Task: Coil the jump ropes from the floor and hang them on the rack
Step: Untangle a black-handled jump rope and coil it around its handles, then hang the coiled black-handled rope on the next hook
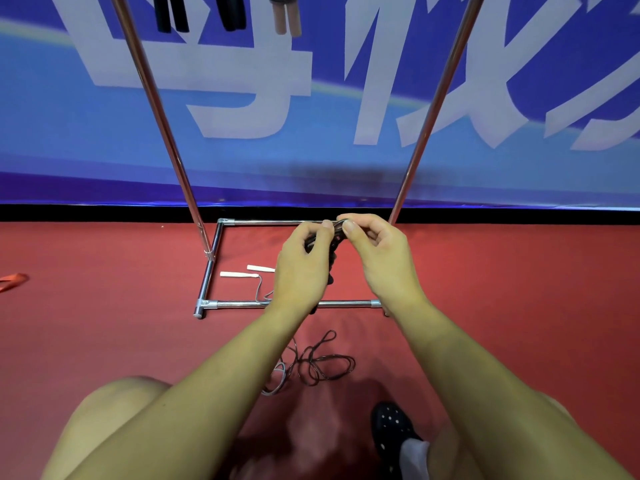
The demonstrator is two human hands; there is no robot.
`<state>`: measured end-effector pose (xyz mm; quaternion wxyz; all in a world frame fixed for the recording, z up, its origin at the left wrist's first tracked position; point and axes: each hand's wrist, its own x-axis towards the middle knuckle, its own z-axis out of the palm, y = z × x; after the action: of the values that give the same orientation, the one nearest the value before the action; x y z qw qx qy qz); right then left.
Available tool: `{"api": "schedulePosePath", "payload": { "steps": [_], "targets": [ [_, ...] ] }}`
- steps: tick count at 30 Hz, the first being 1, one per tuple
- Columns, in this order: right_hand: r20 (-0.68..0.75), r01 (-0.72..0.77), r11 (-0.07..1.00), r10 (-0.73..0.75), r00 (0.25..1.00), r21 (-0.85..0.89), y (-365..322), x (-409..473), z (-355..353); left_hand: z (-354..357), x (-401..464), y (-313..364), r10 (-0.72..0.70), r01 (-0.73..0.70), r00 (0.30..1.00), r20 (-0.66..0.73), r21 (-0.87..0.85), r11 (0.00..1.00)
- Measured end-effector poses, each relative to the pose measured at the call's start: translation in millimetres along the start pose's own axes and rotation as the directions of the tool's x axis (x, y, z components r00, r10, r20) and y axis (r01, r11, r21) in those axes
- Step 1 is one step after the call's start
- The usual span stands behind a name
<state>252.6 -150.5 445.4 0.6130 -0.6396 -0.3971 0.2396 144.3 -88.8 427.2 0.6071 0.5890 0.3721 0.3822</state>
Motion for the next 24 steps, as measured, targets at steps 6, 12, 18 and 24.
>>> {"api": "schedulePosePath", "payload": {
  "steps": [6,12,18,24],
  "targets": [
    [-0.083,-0.061,0.998,0.061,0.995,0.005,3,10,-6,-7,10,2,0.149,-0.175,0.984,0.094,0.435,0.883],
    [-0.044,-0.080,0.995,0.077,0.996,-0.061,-7,13,-12,-15,11,11,0.180,-0.292,0.953,0.242,0.589,0.753],
    [-0.077,-0.057,0.998,0.055,0.996,-0.021,-46,19,-16,-6,6,53,0.069,-0.130,0.960,0.271,0.214,0.968],
    [-0.178,0.032,0.992,-0.010,0.984,0.124,-135,35,-28,9,8,137,0.139,-0.174,0.967,0.213,0.152,0.973]
  ]
}}
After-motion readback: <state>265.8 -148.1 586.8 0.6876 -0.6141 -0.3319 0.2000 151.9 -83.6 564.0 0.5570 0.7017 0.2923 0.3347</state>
